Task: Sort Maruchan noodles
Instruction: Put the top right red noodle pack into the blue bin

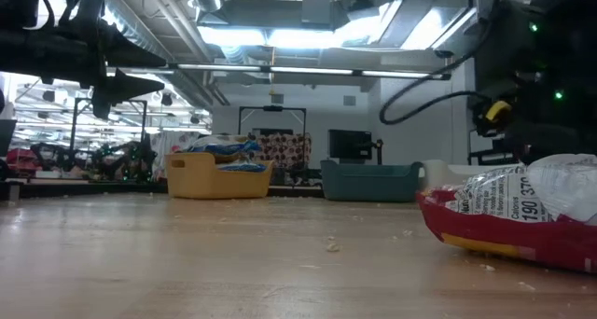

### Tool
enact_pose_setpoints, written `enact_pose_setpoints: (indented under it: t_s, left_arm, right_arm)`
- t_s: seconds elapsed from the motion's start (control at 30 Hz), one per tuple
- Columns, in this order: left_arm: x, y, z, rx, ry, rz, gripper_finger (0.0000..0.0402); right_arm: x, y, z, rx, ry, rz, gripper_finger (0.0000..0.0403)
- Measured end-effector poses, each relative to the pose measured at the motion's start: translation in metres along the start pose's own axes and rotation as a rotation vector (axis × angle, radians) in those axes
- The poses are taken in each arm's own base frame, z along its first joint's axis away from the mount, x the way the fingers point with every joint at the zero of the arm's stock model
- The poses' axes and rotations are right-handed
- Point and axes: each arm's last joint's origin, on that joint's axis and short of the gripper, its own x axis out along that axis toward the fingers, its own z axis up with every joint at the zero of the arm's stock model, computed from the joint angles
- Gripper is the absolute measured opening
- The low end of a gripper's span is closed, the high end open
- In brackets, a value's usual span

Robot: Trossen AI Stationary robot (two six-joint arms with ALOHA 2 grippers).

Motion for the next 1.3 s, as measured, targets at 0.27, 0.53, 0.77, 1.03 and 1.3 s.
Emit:
enact_pose_setpoints:
  t_s: [0.27,0.53,0.77,1.03,1.3]
  left_arm:
    - [0.000,0.000,0.000,-0.010,0.000,0.000,0.0212]
    - [0.000,0.000,0.000,-0.011,0.000,0.000,0.0212]
    - [0.000,0.000,0.000,-0.010,0.000,0.001,0.0212]
    - [0.000,0.000,0.000,-0.010,-0.001,0.002,0.0212]
    - [0.000,0.001,0.000,-0.010,-0.010,0.018,0.0212]
  right_arm:
    - [-0.034,0.025,0.027,-0.076,-0.124,0.073,0.0001]
    - [-0.076,0.026,0.077,-0.170,-0.284,0.025,0.0001]
    - [-0.103,-0.002,0.131,-0.229,-0.414,-0.025,0.0000]
    - [-0.095,-0.057,0.181,-0.146,-0.520,-0.037,0.0000]
    - [-0.063,-0.087,0.214,-0.081,-0.518,0.004,0.0000]
